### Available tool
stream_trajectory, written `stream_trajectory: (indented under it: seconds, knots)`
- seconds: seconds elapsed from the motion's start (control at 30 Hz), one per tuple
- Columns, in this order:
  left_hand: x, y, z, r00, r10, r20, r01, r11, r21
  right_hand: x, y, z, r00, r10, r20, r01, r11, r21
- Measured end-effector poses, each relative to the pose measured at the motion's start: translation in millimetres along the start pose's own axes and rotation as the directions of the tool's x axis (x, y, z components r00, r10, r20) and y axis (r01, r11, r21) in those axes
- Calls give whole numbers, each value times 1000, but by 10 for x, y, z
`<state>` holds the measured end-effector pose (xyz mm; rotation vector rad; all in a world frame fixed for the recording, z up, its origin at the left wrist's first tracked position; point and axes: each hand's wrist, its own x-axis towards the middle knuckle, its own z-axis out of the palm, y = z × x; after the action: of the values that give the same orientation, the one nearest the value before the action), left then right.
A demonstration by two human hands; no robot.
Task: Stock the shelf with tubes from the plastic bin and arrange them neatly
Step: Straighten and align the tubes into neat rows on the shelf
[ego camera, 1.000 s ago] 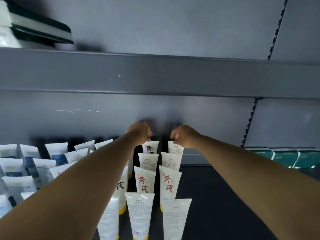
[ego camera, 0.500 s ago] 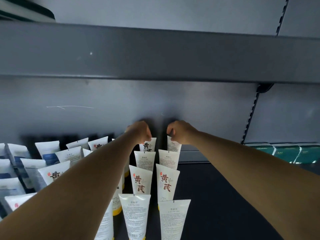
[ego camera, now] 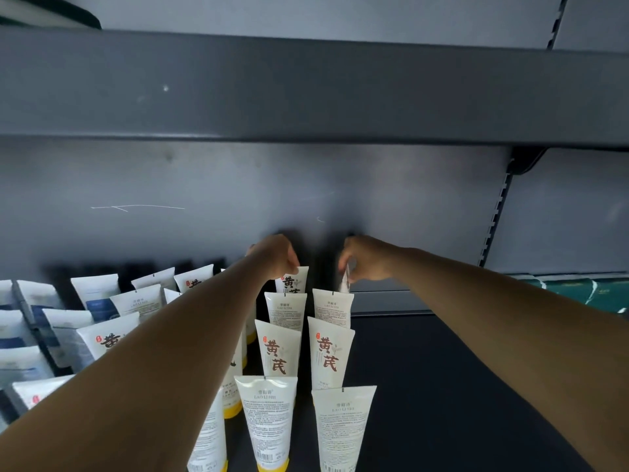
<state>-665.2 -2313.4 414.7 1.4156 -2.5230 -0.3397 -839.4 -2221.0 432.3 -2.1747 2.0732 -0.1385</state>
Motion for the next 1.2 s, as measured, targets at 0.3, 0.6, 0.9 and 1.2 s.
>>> stream_trajectory:
  seconds: [0.3,0.6,0.9,1.2]
  knots:
    - [-13,37,-38,998,52,44,-56,993,100,28,16,-21,1000,-16,-8,16,1000,-12]
    - [-53,129,-7,996,93,11,-94,991,94,-100,117,0,996,41,-80,-45,998,-49]
    - [-65,500,62,982,183,48,-183,983,-9,-335,392,-76,980,166,-106,-176,980,-89]
    - [-41,711,196,979,191,72,-191,982,-3,-390,462,-44,977,194,-92,-200,978,-61]
